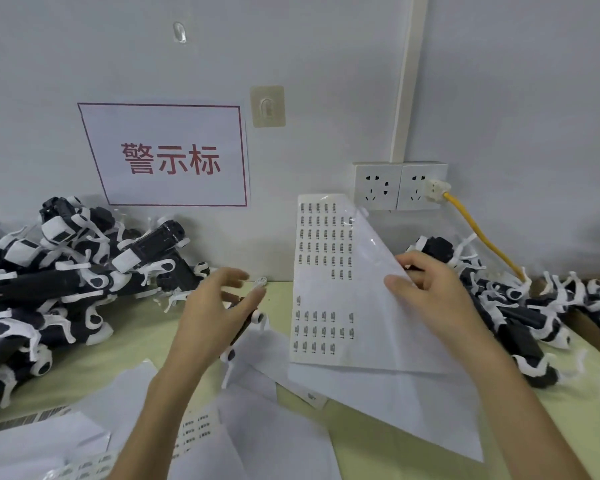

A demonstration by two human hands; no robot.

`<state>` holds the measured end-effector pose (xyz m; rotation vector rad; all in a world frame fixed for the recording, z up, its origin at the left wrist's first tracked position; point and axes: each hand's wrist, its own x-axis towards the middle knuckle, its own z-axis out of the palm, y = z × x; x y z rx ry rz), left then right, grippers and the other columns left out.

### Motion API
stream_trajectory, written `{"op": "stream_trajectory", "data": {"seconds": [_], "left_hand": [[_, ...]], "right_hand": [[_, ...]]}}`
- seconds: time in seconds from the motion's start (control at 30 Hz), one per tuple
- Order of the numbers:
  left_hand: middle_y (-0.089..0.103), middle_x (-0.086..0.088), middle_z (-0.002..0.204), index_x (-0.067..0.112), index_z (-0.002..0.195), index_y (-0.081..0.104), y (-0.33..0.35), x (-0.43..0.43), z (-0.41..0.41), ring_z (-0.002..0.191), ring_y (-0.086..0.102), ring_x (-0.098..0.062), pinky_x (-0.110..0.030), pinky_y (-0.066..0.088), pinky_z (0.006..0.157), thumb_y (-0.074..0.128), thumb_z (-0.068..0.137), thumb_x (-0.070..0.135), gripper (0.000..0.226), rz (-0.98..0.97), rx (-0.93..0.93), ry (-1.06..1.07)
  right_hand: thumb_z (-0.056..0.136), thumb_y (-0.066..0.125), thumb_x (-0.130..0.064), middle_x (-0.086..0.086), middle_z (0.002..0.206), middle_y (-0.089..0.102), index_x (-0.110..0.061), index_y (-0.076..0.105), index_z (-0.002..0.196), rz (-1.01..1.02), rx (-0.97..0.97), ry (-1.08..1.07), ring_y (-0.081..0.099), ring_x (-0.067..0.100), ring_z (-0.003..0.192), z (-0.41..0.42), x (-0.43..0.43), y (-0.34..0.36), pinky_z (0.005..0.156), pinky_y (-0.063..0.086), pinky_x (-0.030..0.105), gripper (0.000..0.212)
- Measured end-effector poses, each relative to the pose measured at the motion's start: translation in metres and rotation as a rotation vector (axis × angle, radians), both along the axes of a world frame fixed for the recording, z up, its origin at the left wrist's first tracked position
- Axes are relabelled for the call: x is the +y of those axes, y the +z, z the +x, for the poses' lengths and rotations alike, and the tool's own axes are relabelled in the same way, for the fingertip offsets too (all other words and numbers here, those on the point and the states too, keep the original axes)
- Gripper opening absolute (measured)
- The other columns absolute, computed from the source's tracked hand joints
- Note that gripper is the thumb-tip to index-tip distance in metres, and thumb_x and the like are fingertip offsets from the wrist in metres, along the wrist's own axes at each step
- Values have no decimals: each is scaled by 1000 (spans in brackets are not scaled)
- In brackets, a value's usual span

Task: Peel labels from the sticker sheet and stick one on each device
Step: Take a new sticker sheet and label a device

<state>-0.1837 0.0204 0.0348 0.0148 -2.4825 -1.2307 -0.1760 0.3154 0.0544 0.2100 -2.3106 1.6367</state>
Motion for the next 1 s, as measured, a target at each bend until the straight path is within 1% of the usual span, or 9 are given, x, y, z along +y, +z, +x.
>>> {"op": "stream_trajectory", "data": {"seconds": [0.03,0.1,0.17,0.23,0.3,0.37,0.5,0.63,1.0], "left_hand": [[74,13,100,28,105,71,6,7,3,84,69,-5,-24,50,72,69,94,43,19,149,-22,-108],[76,4,84,16,95,74,13,19,9,67,68,-13,-24,49,61,62,98,40,27,374,-159,-312],[65,-1,65,6,79,68,13,26,14,54,55,-16,-22,42,50,65,97,32,32,420,-233,-408],[55,-3,59,0,73,61,10,27,15,49,46,-16,-21,38,46,66,97,20,31,414,-272,-448],[56,-6,60,-5,77,62,9,28,14,48,48,-15,-20,41,45,67,97,14,28,465,-301,-455],[61,-13,66,-8,80,65,6,30,12,48,55,-16,-22,48,46,67,95,13,26,541,-295,-425],[74,-22,82,-4,81,71,2,40,12,64,72,-24,-25,59,59,68,96,15,24,595,-296,-401],[76,-23,96,-7,94,72,0,41,14,90,77,-34,-26,60,71,65,99,18,27,610,-330,-455],[78,-17,100,10,85,82,8,47,18,89,77,-26,-27,61,75,62,100,26,30,666,-351,-459]], "right_hand": [[95,65,-11,-1,85,79,-29,70,94,-18,8,17,75,20,78,1,0,2,74,55,40,18],[95,65,-10,-2,86,79,-31,70,94,-21,11,58,75,18,79,2,-2,3,74,56,37,22],[95,65,-8,-5,87,79,-28,70,96,14,14,77,75,15,80,2,-4,2,74,56,35,21],[92,68,-8,-12,88,77,-28,70,98,89,23,33,72,12,85,1,-7,0,76,53,29,21],[88,71,-9,-15,102,71,-29,69,109,272,87,-92,65,11,96,1,-15,-2,82,48,20,29],[86,74,-10,-10,116,66,-24,70,120,399,217,-123,59,10,107,4,-31,-1,93,43,21,37],[85,77,-17,-15,103,68,-29,76,103,335,270,122,61,4,99,11,-70,-11,81,42,11,21],[86,75,-18,-15,91,71,-29,76,93,221,193,113,66,4,88,11,-81,-25,67,46,12,13],[84,78,-19,-27,85,72,-30,77,87,192,194,47,66,-1,88,7,-77,-28,74,46,9,11]]}}
